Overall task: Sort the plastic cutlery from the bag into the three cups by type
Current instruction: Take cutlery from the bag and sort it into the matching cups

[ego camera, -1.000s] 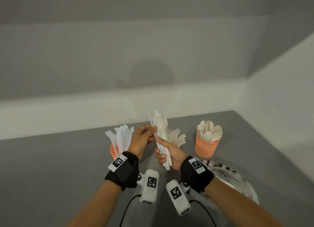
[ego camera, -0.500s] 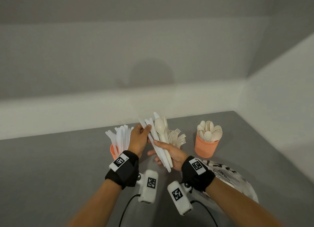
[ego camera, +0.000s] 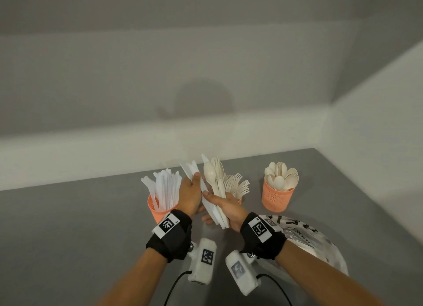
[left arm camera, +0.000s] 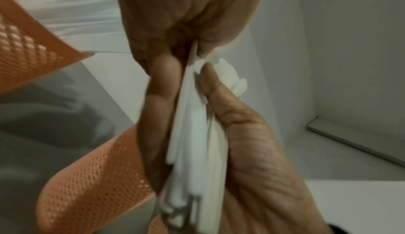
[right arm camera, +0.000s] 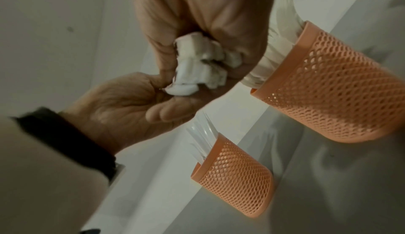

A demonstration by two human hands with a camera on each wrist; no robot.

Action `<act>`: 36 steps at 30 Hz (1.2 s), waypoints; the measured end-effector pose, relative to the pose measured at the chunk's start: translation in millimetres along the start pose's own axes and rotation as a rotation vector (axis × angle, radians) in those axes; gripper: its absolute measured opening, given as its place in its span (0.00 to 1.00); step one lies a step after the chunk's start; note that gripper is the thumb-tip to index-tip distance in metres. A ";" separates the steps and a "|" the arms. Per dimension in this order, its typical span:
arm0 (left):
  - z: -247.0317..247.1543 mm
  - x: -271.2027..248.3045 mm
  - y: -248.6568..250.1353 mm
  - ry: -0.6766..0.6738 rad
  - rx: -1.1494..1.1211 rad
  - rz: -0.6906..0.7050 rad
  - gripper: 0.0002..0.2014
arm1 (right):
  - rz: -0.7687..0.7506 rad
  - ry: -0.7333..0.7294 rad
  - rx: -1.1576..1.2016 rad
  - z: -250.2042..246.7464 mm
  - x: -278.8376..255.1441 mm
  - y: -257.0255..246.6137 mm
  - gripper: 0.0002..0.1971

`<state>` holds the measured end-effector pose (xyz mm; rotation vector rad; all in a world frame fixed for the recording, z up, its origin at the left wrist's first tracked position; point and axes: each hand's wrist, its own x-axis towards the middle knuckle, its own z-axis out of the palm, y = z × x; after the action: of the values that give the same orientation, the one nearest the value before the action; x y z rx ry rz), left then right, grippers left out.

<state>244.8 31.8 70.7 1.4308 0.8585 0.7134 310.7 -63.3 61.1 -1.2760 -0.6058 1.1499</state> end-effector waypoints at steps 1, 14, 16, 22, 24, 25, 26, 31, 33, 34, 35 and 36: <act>-0.5 0.0 1.5 0.033 -0.052 -0.007 0.17 | 0.002 -0.013 0.000 -0.4 0.2 0.2 0.07; -12.1 6.3 24.1 0.052 -0.086 -0.020 0.09 | 0.002 0.045 -0.111 -16.5 3.7 5.5 0.07; -10.0 5.1 23.4 -0.009 -0.067 -0.023 0.07 | 0.022 0.008 -0.091 -16.3 3.0 3.5 0.07; -6.1 7.6 24.5 -0.031 -0.060 -0.029 0.08 | 0.084 -0.093 -0.114 -17.7 0.8 1.0 0.09; -7.4 10.8 25.7 0.012 -0.085 -0.030 0.07 | 0.079 -0.103 -0.103 -17.5 -0.9 1.2 0.08; -8.5 12.4 26.4 0.035 -0.103 -0.026 0.08 | 0.072 -0.094 -0.086 -17.6 -0.7 1.8 0.08; -10.1 13.9 26.5 0.058 -0.129 -0.019 0.10 | 0.064 -0.079 -0.058 -17.6 -0.8 1.8 0.08; -17.8 14.6 21.3 0.139 -0.204 -0.035 0.15 | 0.023 -0.032 0.054 -20.1 2.9 -1.1 0.17; -17.5 10.0 18.1 0.102 -0.194 -0.030 0.15 | 0.019 -0.018 0.053 -18.9 2.2 -3.4 0.17; -16.1 7.1 16.6 0.076 -0.191 -0.030 0.14 | 0.018 -0.016 0.058 -18.1 1.8 -4.2 0.15; -14.1 4.8 14.4 0.052 -0.187 -0.032 0.14 | 0.022 -0.010 0.060 -17.1 2.2 -4.1 0.15; -11.8 2.5 12.6 0.038 -0.183 -0.045 0.15 | 0.027 -0.005 0.056 -15.9 2.8 -3.8 0.14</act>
<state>237.2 40.6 83.6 1.2345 0.8301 0.7665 326.8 -67.0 60.1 -1.2372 -0.5574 1.1845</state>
